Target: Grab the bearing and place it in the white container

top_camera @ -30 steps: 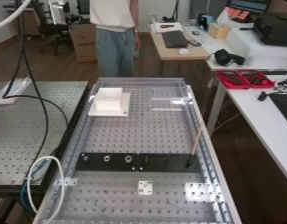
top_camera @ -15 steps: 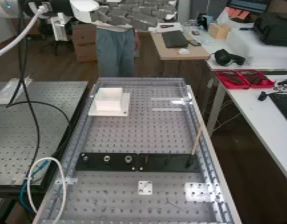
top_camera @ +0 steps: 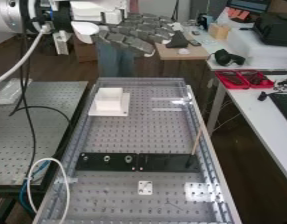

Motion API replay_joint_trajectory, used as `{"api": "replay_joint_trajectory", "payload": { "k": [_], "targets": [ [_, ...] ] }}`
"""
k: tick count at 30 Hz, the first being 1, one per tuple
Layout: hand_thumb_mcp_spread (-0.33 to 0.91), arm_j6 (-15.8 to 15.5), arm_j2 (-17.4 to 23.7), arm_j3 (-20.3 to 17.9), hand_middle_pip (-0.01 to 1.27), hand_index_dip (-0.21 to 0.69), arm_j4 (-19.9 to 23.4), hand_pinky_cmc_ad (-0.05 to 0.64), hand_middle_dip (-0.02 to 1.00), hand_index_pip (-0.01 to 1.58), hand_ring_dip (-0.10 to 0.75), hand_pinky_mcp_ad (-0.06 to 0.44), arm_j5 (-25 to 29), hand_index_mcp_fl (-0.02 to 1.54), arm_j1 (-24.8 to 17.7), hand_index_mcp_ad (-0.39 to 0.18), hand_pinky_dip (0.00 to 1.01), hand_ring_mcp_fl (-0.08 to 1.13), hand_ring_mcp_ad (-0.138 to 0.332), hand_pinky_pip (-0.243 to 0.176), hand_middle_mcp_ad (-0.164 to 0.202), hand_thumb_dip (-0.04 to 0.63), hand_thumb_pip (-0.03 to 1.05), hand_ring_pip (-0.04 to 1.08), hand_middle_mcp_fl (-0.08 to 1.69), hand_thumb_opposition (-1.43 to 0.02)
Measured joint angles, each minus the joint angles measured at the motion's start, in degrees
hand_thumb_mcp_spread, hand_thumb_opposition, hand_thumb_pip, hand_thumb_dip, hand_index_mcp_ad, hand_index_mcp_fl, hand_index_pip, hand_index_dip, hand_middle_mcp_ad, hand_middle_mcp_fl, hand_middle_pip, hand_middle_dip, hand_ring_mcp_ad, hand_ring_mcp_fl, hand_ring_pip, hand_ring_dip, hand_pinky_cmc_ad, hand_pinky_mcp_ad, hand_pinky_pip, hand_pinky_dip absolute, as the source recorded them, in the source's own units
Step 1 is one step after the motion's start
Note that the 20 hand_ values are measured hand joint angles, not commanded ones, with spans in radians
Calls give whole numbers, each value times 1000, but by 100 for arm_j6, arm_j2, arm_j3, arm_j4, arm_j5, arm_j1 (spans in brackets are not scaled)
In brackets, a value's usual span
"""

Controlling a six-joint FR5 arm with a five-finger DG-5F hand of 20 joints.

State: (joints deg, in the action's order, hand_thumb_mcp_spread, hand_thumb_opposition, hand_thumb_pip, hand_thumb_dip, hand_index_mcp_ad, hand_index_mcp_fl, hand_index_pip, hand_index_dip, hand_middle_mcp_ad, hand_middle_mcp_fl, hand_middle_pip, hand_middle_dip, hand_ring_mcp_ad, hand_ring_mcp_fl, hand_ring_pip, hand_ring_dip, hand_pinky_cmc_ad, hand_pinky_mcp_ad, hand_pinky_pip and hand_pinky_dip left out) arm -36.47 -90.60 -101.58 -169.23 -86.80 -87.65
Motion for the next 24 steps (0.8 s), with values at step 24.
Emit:
{"api": "replay_joint_trajectory", "payload": {
  "k": [24],
  "targets": [
    [358, -443, -433, -947, 131, 63, 1252, 347, 140, 721, 44, 248, 989, 66, -189, -70, 180, -2, 166, -93, 37, 258, 641, 77, 0, -848]
  ]
}}
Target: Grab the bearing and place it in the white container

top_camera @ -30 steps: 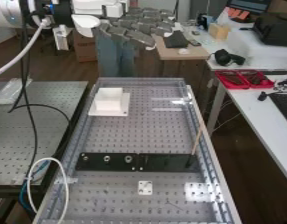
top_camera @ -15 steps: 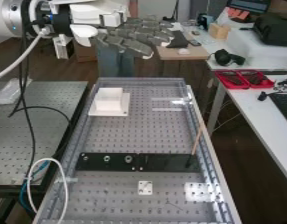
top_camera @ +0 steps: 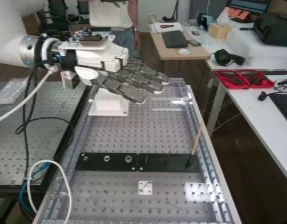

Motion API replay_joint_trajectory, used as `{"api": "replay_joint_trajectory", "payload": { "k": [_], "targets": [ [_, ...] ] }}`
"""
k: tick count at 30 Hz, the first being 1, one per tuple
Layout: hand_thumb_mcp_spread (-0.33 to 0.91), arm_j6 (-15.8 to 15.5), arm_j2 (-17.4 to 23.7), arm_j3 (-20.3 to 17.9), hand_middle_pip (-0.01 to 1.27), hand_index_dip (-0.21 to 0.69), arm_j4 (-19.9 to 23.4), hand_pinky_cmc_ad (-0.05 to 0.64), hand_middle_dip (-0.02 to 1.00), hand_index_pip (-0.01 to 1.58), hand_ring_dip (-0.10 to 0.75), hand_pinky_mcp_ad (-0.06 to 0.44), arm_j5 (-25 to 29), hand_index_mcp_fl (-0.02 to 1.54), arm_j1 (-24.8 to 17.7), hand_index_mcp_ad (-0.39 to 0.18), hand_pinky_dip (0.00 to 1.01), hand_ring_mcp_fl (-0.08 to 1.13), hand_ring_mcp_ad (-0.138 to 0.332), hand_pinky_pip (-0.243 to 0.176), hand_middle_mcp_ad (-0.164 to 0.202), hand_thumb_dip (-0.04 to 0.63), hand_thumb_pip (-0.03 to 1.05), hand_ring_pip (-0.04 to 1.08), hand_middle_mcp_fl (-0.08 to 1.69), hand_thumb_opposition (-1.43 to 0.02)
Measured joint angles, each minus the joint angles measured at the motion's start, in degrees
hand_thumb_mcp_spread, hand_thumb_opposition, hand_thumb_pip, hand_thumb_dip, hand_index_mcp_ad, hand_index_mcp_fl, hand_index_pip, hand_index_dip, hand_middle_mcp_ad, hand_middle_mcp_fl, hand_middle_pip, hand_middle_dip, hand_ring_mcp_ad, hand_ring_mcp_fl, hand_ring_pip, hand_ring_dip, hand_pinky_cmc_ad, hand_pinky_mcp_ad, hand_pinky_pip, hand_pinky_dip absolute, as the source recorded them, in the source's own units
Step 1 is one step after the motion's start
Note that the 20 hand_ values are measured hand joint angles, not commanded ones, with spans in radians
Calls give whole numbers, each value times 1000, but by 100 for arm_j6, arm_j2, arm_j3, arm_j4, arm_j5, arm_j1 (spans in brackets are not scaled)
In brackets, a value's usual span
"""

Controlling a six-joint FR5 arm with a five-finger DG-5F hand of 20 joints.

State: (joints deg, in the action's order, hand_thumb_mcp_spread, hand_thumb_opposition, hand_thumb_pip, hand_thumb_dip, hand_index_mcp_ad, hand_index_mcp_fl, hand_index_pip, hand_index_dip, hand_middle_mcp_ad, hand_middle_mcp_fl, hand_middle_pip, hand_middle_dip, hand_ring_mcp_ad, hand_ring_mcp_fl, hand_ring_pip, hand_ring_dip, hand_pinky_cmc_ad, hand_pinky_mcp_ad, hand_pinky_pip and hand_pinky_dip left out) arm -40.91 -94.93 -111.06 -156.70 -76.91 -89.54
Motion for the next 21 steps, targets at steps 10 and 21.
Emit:
{"api": "replay_joint_trajectory", "payload": {
  "k": [10, 21],
  "targets": [
    [372, -92, -386, -220, 131, 113, 543, 347, 140, 1133, 42, 250, -574, 37, 369, -77, 176, -2, 168, -93, 33, 269, 641, 77, 0, -867],
    [372, -186, -1141, -303, 131, 171, 1169, 365, 140, 1370, 42, 250, -1572, 19, 1131, -77, 176, -2, 169, -93, 35, 269, 641, 77, 0, -867]
  ]
}}
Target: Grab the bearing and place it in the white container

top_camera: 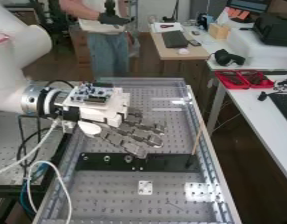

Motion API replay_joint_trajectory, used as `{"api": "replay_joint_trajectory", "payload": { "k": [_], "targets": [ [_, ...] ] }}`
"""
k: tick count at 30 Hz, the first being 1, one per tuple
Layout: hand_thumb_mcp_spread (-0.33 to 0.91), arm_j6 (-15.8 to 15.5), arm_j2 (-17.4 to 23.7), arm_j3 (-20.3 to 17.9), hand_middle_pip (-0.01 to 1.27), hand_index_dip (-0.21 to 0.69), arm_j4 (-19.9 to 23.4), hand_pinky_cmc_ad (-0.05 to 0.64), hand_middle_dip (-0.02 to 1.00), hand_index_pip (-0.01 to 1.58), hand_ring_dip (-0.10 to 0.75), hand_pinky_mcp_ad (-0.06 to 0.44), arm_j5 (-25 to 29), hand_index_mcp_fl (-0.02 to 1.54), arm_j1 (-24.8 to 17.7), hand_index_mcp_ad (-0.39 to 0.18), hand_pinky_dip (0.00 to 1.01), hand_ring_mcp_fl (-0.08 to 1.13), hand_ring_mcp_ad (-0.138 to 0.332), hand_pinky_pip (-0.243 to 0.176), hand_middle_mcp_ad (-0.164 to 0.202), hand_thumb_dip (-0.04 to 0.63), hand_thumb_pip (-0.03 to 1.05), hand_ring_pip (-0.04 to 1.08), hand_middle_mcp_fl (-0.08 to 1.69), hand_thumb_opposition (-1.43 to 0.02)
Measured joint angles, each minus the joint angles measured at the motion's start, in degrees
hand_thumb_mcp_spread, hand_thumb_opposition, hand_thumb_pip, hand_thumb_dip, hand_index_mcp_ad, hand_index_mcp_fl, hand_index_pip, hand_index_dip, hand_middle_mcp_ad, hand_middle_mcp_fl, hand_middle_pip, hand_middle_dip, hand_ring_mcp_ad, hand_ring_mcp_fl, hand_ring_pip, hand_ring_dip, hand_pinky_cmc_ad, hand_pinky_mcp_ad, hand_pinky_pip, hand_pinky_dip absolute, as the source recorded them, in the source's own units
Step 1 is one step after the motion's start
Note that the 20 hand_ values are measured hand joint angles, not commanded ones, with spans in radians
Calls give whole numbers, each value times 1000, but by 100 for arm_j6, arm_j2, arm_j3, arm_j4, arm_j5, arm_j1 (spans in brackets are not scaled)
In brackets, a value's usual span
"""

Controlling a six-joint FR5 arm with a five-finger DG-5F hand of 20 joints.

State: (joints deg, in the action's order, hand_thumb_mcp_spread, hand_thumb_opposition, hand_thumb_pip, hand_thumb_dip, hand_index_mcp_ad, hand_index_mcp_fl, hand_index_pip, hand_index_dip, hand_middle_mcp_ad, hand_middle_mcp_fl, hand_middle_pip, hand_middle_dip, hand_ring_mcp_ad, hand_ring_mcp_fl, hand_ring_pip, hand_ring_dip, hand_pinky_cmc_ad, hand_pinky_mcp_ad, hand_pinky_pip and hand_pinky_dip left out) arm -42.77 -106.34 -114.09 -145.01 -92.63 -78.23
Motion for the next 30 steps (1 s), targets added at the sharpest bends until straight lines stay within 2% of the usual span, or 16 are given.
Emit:
{"api": "replay_joint_trajectory", "payload": {
  "k": [8, 14, 26, 30],
  "targets": [
    [374, -78, -400, 52, 131, 204, 360, 363, 140, 1428, 42, 248, -728, 14, 455, -79, 176, -2, 166, -93, 35, 269, 641, 77, 0, -866],
    [374, -185, -680, 159, 131, 206, 434, 363, 140, 1475, 42, 251, -1221, 9, 755, -75, 180, -2, 161, -93, 35, 269, 641, 77, 0, -866],
    [401, -339, -918, 261, 131, 206, 485, 363, 140, 1473, 42, 248, -1735, 7, 910, -89, 180, -2, 161, -91, 35, 271, 646, 77, 0, -894],
    [401, -395, -973, 297, 131, 206, 489, 363, 140, 1477, 42, 251, -1833, 7, 904, -93, 180, -2, 161, -91, 35, 284, 700, 77, 0, -911]
  ]
}}
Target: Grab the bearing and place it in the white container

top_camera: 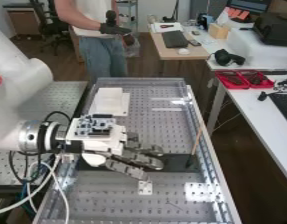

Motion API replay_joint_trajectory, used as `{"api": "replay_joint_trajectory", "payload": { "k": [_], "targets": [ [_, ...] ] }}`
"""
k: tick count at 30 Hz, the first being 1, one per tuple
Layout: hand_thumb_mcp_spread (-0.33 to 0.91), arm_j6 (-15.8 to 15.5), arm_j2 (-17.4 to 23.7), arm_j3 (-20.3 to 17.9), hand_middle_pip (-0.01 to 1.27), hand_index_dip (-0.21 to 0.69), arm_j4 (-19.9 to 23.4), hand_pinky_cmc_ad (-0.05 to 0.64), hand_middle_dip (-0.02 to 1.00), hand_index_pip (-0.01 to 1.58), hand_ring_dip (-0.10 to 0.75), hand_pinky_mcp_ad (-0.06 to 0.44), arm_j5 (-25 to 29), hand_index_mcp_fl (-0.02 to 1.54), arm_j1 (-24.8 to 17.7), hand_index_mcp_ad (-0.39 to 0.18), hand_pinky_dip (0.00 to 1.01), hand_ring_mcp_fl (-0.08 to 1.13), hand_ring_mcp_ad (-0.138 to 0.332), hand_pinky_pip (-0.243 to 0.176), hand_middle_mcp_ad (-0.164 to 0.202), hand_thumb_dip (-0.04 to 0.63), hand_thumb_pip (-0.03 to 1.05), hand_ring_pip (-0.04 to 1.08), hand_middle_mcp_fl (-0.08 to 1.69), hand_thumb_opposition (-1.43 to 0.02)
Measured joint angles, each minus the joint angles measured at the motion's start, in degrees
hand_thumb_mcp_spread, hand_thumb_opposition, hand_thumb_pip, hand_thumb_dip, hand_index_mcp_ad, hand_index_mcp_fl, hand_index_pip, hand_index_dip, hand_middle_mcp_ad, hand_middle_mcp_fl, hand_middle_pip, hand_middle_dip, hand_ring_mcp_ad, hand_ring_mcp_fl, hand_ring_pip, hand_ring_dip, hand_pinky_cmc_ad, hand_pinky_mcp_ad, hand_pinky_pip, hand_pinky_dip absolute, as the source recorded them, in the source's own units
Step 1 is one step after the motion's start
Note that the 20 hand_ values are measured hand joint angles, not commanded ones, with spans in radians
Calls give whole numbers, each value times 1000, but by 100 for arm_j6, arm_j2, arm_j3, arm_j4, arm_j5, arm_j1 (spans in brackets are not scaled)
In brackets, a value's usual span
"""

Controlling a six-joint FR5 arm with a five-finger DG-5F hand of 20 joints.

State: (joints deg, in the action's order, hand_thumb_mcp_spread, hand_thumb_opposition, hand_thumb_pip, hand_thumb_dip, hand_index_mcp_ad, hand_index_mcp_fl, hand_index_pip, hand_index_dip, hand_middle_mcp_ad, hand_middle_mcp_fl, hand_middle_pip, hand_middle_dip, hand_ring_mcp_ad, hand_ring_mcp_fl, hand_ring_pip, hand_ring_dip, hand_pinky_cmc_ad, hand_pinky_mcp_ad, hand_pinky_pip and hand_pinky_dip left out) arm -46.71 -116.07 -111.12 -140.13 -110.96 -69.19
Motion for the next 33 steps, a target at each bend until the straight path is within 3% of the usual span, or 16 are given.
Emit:
{"api": "replay_joint_trajectory", "payload": {
  "k": [33],
  "targets": [
    [415, -237, -324, 364, 131, 206, -470, 363, 140, 1452, 42, 248, -106, 2, 36, -105, 180, -2, 159, -91, 33, 302, 696, 77, 0, -929]
  ]
}}
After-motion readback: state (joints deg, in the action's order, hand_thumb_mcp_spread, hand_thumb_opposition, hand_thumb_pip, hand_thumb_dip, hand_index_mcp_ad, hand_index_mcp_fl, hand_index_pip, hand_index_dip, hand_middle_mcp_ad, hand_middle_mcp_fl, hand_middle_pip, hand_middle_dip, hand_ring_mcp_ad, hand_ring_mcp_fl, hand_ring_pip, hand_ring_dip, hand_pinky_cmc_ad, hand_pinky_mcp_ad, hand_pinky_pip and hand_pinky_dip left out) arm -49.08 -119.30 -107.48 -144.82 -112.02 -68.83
